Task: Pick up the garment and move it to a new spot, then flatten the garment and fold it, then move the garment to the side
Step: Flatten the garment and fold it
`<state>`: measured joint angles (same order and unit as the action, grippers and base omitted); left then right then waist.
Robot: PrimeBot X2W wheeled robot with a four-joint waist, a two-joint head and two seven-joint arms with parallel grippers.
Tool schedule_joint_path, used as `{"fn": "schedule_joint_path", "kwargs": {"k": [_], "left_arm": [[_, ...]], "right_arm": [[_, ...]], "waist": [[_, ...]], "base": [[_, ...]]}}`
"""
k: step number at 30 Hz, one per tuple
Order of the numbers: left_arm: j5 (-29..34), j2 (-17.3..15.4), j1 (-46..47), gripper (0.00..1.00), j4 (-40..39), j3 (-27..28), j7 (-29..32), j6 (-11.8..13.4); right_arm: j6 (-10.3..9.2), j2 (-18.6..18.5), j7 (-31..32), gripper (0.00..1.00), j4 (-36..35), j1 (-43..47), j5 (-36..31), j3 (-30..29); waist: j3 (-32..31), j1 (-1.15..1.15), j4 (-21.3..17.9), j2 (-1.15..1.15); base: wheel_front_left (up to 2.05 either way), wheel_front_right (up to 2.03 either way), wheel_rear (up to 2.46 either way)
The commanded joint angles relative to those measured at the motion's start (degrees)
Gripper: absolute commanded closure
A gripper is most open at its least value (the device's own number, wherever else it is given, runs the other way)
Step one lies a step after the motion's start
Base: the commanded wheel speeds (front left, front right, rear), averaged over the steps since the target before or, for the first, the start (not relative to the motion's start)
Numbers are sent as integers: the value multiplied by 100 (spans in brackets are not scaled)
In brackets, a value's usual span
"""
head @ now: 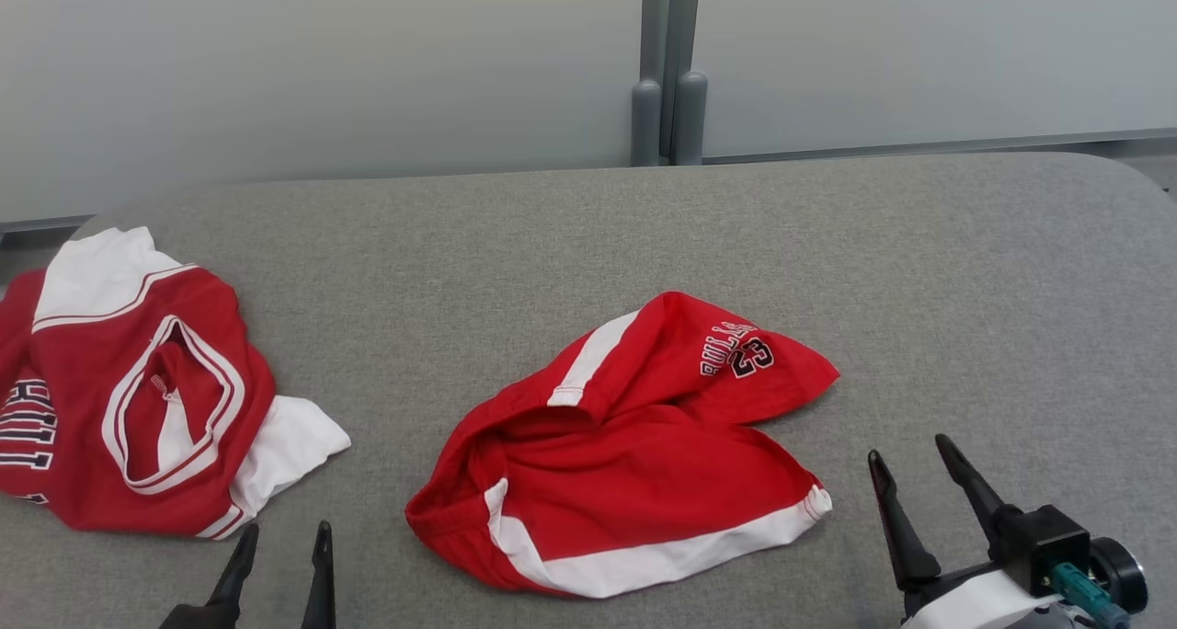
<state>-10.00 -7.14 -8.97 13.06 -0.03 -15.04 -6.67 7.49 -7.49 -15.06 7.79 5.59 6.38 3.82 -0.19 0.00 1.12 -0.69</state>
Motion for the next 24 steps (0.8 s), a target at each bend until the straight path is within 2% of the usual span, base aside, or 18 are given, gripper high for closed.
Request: {"fn": "schedule_joint_path", "kwargs": {"k": [1, 4, 6, 13, 16, 21, 24], "left_arm": [[46, -31, 93, 0, -8, -42, -1, -27], [150, -85, 236, 0, -173, -327, 343, -36], [175, -107, 301, 0, -379, -513, 742, -49], [246, -391, 585, 0, -1566, -1435, 2730, -80], [104, -529, 791, 0, -1985, -1918, 3400, -83], [13, -833, 1172, 0, -2307, -2495, 4103, -77], [-137, -947, 1314, 0, -2318, -2725, 4385, -78]], "right_arm": [[1, -86, -17, 0, 69, -46, 56, 74], [1, -435, 40, 0, 358, -187, 271, 588], [1, -714, 323, 0, 387, -374, 344, 946], [0, -1703, 1911, 0, -250, -1085, 766, 2086], [0, -2096, 2672, 0, -611, -1322, 1092, 2493], [0, -2619, 3677, 0, -1115, -1521, 1612, 2843], [0, -2786, 4041, 0, -1314, -1550, 1807, 2900]], "waist": [[3, 0, 2, 69], [13, 0, 15, 69], [76, 0, 19, 69], [462, 0, 32, 69], [651, 0, 77, 69], [907, 0, 128, 69], [1010, 0, 141, 69]], "base": [[0, 0, 0], [0, 0, 0], [0, 0, 0], [0, 0, 0], [0, 0, 0], [0, 0, 0], [0, 0, 0]]}}
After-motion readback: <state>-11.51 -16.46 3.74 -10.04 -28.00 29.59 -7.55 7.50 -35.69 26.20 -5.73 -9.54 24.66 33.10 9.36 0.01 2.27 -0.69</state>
